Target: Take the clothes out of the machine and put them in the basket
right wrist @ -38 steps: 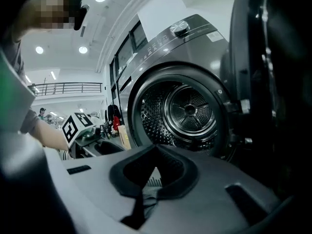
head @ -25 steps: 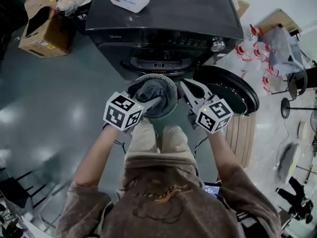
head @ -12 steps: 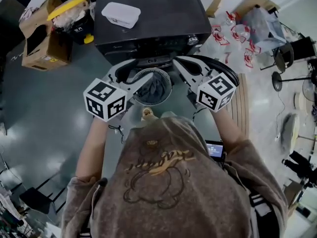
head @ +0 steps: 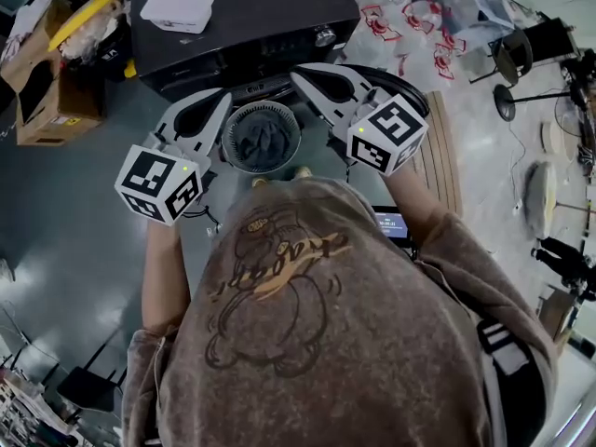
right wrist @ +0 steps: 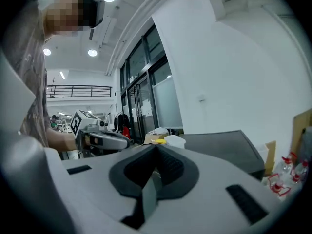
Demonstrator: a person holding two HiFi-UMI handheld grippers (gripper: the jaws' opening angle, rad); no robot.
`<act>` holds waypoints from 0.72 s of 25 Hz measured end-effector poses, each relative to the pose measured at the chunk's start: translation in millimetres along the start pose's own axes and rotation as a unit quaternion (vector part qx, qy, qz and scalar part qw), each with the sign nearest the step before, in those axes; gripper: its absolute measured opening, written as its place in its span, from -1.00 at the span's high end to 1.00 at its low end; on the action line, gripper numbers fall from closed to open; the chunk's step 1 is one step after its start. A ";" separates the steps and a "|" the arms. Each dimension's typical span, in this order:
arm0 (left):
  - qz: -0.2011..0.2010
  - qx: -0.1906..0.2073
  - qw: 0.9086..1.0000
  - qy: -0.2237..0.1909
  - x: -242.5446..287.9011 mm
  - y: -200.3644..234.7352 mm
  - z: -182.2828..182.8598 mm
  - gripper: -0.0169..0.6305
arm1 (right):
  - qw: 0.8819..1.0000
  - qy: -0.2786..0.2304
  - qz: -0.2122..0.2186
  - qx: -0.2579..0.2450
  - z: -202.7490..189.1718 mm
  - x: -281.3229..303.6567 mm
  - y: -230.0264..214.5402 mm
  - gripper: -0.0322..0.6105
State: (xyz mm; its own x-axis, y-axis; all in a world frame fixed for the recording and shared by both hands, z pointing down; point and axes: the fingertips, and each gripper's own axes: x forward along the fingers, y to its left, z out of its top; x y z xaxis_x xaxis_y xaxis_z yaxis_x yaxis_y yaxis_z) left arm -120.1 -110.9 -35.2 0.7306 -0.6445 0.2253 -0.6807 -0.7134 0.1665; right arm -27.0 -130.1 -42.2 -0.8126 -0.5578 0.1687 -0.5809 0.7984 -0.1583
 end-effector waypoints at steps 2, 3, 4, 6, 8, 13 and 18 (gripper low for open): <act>0.009 0.002 1.000 -0.008 7.2 3.6 -1.1 0.92 | 1.000 -0.005 -0.005 0.000 -2.2 -3.7 -8.9 0.91; 0.015 0.002 1.000 -0.012 11.0 6.1 -2.4 0.92 | 1.000 -0.008 -0.006 -0.003 -2.8 -4.7 -13.1 0.91; 0.020 0.001 1.000 -0.015 15.0 8.9 -3.7 0.92 | 1.000 -0.011 -0.006 -0.006 -3.1 -5.2 -17.2 0.91; 0.032 -0.004 0.999 -0.024 23.5 13.8 -6.7 0.92 | 1.000 -0.017 -0.005 -0.009 -4.9 -5.4 -25.1 0.91; 0.040 -0.013 0.999 -0.032 32.4 15.2 -10.4 0.92 | 1.000 -0.018 -0.006 -0.007 -10.3 -6.5 -32.9 0.91; 0.052 -0.029 0.997 -0.045 48.7 23.8 -19.1 0.92 | 0.999 -0.022 -0.025 -0.001 -20.3 -4.0 -53.8 0.91; 0.068 -0.036 0.996 -0.054 55.2 34.9 -21.3 0.92 | 0.999 -0.029 -0.042 0.008 -21.0 2.0 -69.2 0.91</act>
State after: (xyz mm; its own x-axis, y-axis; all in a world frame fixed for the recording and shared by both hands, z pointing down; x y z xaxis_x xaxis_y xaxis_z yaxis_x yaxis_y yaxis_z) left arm -104.7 -165.5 3.6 0.6297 -0.7627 0.1477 -0.7734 -0.5978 0.2106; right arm 12.6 -181.8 -10.4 -0.7619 -0.6355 0.1253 -0.6476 0.7445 -0.1621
